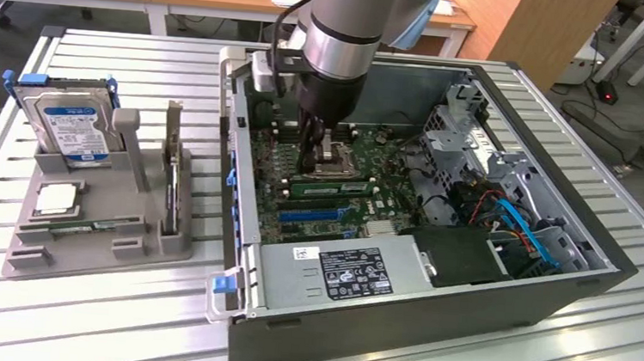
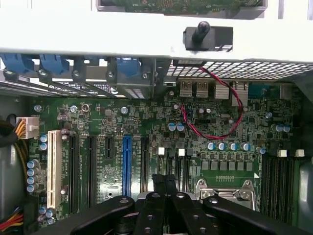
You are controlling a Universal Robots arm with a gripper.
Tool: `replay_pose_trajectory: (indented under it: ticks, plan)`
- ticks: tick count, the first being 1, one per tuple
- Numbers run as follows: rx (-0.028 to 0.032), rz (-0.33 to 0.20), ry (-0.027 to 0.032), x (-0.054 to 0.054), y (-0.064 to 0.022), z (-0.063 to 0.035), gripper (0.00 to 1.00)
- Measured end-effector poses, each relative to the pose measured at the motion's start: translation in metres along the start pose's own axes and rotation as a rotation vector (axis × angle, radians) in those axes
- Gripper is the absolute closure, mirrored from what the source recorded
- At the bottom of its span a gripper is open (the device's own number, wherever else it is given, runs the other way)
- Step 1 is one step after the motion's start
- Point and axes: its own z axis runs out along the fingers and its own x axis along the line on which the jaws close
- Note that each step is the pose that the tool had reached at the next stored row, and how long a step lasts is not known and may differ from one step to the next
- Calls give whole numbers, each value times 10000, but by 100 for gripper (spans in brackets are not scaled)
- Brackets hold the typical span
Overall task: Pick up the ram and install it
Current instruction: 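Press down the ram until it locks into place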
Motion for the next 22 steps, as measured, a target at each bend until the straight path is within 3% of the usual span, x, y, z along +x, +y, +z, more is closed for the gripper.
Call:
replay_pose_trajectory:
  ticks: [14,22]
  plan:
    - [1,0,0,1,0,141,91]
    - [1,1,2,-25,8,158,91]
